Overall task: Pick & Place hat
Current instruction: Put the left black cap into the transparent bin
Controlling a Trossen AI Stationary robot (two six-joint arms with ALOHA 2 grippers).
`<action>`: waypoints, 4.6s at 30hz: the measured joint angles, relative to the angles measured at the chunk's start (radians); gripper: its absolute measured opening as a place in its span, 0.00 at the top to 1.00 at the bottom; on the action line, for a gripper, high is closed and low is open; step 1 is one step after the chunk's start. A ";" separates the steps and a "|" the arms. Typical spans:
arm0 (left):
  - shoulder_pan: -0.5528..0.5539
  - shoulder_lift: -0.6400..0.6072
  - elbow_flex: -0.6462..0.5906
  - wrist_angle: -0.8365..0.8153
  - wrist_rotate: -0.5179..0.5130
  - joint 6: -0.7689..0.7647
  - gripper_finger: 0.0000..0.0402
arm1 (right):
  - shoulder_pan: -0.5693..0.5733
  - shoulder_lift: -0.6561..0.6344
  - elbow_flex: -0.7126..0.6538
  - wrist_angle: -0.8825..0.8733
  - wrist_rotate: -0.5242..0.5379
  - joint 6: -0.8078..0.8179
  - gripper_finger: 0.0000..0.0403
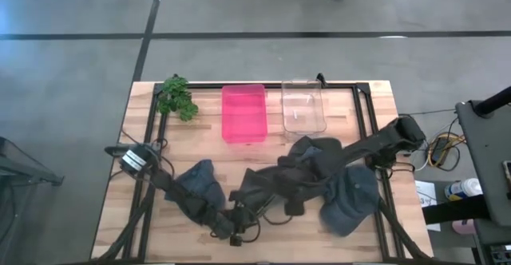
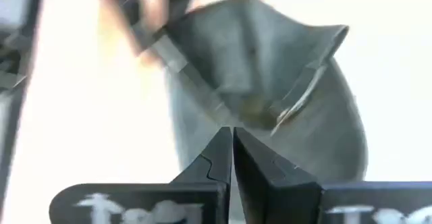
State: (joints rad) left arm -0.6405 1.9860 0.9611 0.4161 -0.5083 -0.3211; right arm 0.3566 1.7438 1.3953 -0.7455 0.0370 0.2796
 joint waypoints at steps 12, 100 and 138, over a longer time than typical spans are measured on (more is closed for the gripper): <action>0.009 -0.200 0.000 -0.277 -0.006 0.079 0.65 | 0.161 0.040 0.005 -0.168 0.113 -0.084 0.65; -0.018 -0.450 0.227 -1.333 -0.324 -0.602 0.65 | -0.523 0.121 0.258 -0.758 0.057 0.510 0.72; -0.021 -0.450 0.110 -1.445 -0.364 -0.638 0.65 | -0.191 -0.400 -0.299 -0.444 0.432 -0.190 0.44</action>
State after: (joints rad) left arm -0.6612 1.5360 1.0711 -1.0286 -0.8726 -0.9589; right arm 0.1658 1.3435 1.0959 -1.1890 0.4689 0.0893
